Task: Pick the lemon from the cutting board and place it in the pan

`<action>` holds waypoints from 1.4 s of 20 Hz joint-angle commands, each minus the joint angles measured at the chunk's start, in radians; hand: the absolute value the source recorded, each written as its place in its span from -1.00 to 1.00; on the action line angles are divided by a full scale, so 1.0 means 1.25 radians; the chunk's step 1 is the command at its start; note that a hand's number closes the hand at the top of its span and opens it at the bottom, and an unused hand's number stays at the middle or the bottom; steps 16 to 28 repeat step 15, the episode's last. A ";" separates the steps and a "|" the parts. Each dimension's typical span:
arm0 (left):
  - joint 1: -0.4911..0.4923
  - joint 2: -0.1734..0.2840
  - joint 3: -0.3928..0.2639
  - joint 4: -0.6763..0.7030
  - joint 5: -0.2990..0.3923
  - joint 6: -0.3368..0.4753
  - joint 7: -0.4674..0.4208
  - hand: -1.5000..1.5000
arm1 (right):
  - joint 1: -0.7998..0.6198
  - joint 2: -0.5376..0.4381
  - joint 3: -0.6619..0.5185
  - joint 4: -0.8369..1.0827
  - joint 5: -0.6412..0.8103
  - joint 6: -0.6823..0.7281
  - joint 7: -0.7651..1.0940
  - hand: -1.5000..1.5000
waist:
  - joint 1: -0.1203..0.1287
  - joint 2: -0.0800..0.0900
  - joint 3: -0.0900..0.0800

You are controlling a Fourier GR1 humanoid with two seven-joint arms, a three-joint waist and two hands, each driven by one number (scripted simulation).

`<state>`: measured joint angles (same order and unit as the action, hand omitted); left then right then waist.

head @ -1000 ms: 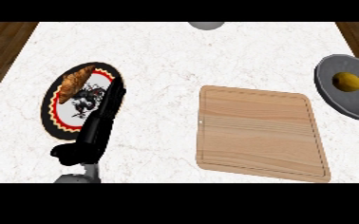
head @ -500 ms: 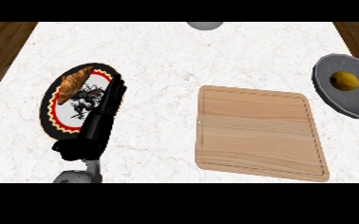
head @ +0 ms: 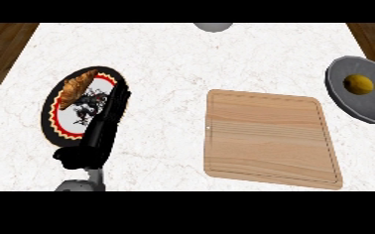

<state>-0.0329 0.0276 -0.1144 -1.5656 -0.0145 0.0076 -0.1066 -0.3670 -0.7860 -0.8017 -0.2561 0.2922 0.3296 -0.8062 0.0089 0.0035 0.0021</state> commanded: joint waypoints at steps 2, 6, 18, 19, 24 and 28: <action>-0.017 -0.006 0.001 0.024 -0.005 -0.006 -0.006 0.00 | 0.033 -0.014 0.034 -0.012 -0.023 0.027 -0.033 -1.00 | -0.002 -0.001 0.000; -0.039 -0.021 -0.006 -0.013 -0.023 0.029 0.051 0.00 | 0.025 -0.010 0.053 -0.032 -0.044 0.006 0.002 -1.00 | -0.004 -0.002 -0.001; 0.018 -0.003 0.004 0.000 -0.003 -0.011 -0.013 0.00 | 0.042 0.004 0.097 -0.038 -0.048 -0.112 -0.063 -1.00 | 0.000 -0.001 0.000; 0.018 -0.003 0.004 0.000 -0.003 -0.011 -0.013 0.00 | 0.042 0.004 0.097 -0.038 -0.048 -0.112 -0.063 -1.00 | 0.000 -0.001 0.000; 0.018 -0.003 0.004 0.000 -0.003 -0.011 -0.013 0.00 | 0.042 0.004 0.097 -0.038 -0.048 -0.112 -0.063 -1.00 | 0.000 -0.001 0.000; 0.018 -0.003 0.004 0.000 -0.003 -0.011 -0.013 0.00 | 0.042 0.004 0.097 -0.038 -0.048 -0.112 -0.063 -1.00 | 0.000 -0.001 0.000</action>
